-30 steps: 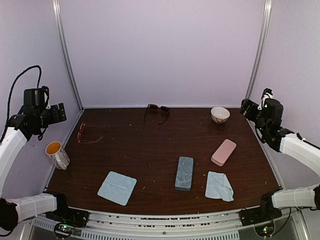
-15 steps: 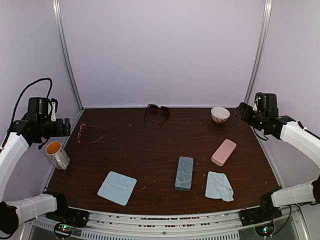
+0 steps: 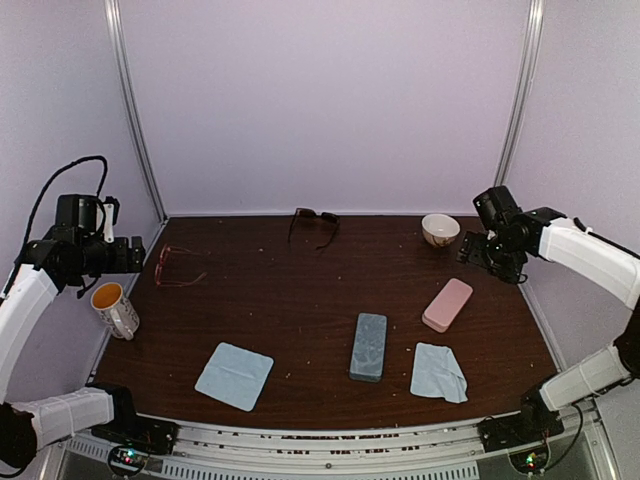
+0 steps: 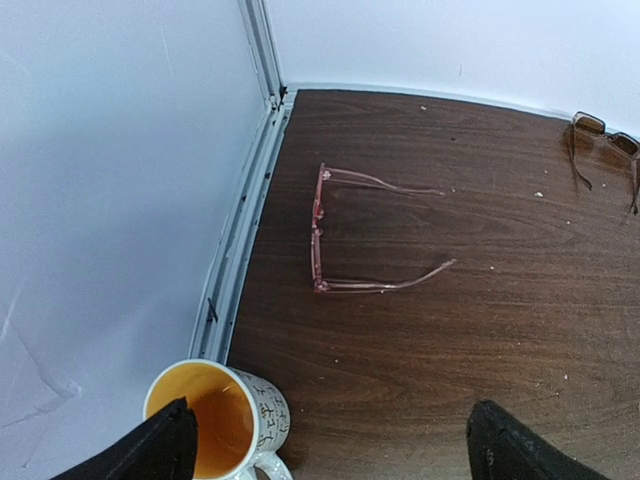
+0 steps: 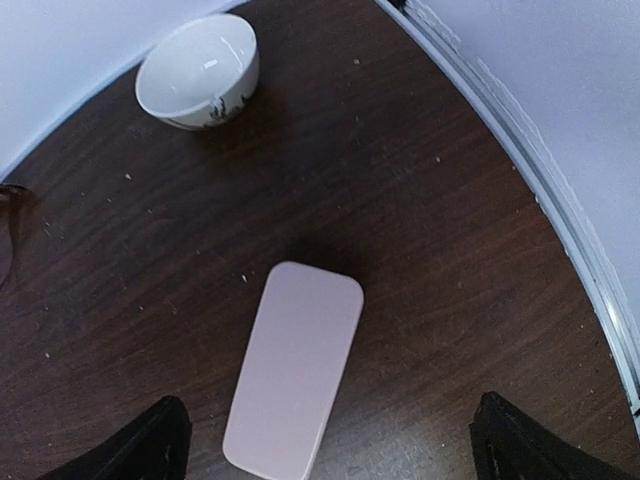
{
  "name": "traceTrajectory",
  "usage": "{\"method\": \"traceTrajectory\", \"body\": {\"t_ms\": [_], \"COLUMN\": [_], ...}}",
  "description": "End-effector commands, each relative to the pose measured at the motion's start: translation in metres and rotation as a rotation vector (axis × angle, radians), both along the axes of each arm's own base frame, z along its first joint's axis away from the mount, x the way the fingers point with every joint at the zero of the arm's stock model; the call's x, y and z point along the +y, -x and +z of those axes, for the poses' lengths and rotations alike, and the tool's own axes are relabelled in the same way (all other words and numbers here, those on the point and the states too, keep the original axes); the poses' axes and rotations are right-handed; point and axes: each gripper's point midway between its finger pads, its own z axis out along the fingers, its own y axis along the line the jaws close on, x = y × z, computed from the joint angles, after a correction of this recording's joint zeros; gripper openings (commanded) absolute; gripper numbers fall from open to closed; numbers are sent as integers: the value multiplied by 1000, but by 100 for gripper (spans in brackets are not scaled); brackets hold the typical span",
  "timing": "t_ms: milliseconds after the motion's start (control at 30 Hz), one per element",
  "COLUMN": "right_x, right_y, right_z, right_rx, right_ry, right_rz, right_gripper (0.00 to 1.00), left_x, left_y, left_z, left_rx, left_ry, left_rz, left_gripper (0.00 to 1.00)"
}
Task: Organize the sunglasses
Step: Pick up the sunglasses case from the center of the board.
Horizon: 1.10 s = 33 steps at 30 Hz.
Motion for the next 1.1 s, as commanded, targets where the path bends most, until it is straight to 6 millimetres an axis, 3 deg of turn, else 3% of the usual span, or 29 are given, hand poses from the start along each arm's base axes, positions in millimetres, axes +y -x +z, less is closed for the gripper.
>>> {"method": "traceTrajectory", "body": {"t_ms": [0,267,500,733,1067], "right_x": [1,41,62,72,66], "right_y": [16,4,-9,-16,-11], "right_z": [-16,-53,-83,-109,-127], "right_rx": [120,223,289,353,404], "right_ry": [42,-46,-93,-94,-59], "right_rz": [-61,10,55,87,68], "right_gripper": [100,100,100,100,100], "left_x": [-3,-5,-6,-6,-6], "left_y": [-4,-3,-4,-4,-4], "left_z": [9,10,7,6,5], "left_rx": [-42,-45,-37,-32,-29], "left_ry": [-3,1,1,-1,-2], "left_rz": [-22,-35,-41,-42,-43], "left_gripper": [98,98,98,97,97]}}
